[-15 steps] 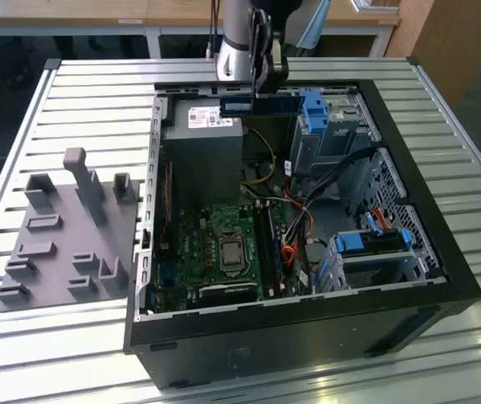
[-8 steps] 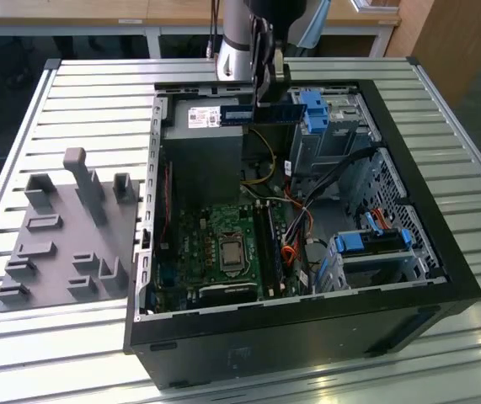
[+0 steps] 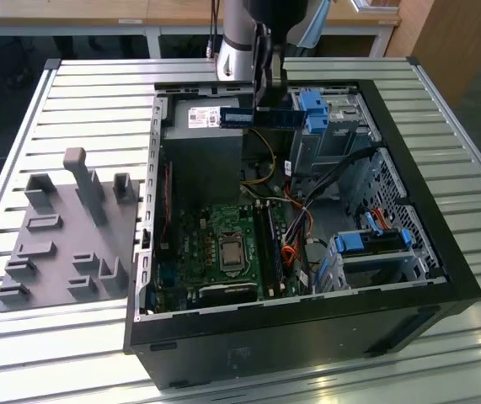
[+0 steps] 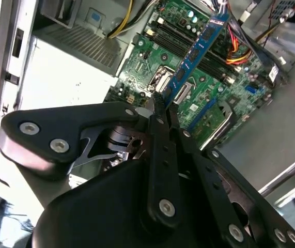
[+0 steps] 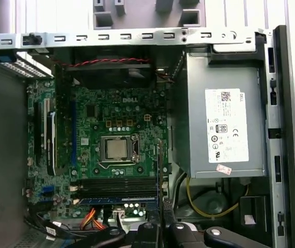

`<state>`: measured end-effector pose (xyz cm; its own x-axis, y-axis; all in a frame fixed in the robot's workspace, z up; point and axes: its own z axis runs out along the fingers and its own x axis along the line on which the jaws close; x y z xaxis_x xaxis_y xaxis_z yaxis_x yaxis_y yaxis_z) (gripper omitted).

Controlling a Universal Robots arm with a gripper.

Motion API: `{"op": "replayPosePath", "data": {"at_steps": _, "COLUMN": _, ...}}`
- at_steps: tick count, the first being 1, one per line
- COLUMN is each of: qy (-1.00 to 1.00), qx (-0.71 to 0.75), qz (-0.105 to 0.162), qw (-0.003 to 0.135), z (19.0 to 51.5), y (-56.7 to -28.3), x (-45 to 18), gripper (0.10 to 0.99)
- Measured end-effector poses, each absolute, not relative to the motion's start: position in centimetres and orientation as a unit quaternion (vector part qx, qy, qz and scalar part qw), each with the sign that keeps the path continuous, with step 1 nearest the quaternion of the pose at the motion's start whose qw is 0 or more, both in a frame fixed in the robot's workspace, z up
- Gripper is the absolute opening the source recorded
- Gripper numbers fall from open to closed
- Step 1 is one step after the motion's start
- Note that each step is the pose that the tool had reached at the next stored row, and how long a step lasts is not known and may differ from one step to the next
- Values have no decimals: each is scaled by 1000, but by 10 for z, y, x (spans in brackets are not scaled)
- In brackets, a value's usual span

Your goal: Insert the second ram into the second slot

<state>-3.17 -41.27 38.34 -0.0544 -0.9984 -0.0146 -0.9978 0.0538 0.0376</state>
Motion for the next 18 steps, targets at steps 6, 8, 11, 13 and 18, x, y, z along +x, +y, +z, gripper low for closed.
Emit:
{"op": "replayPosePath", "data": {"at_steps": 6, "qy": -762, "qx": 647, "qz": -18, "qw": 7, "z": 382, "y": -413, "x": -32, "gripper": 137}}
{"op": "replayPosePath", "data": {"at_steps": 8, "qy": -774, "qx": 633, "qz": -18, "qw": 7, "z": 381, "y": -413, "x": -32, "gripper": 137}}
{"op": "replayPosePath", "data": {"at_steps": 11, "qy": -791, "qx": 612, "qz": -18, "qw": 7, "z": 380, "y": -413, "x": -32, "gripper": 137}}
{"op": "replayPosePath", "data": {"at_steps": 13, "qy": -812, "qx": 583, "qz": -18, "qw": 7, "z": 379, "y": -413, "x": -32, "gripper": 137}}
{"op": "replayPosePath", "data": {"at_steps": 18, "qy": -838, "qx": 546, "qz": -17, "qw": 6, "z": 378, "y": -413, "x": -32, "gripper": 137}}
